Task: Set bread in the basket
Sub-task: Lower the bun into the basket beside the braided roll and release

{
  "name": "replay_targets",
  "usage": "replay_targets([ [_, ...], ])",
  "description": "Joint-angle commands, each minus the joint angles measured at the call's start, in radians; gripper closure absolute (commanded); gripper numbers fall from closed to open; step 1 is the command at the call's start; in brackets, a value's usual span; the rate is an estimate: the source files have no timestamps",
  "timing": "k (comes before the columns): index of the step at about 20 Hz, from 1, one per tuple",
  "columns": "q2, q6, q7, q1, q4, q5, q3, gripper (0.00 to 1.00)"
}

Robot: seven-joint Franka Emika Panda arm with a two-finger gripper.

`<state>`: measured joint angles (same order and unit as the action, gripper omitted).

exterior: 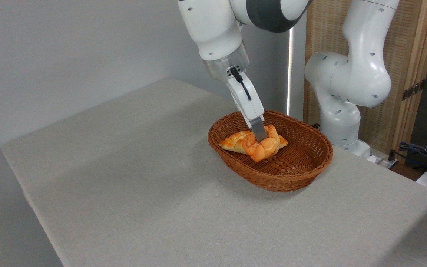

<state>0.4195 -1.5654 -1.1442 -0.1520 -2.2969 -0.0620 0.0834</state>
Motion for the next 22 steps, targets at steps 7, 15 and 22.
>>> replay_targets([
  [7,-0.001,-0.068,-0.012,-0.031,-0.093,-0.019,0.007,0.35],
  [15,-0.007,-0.070,-0.008,-0.034,-0.096,-0.018,0.006,0.00],
  [22,-0.010,-0.094,0.001,-0.032,0.031,0.218,0.068,0.00],
])
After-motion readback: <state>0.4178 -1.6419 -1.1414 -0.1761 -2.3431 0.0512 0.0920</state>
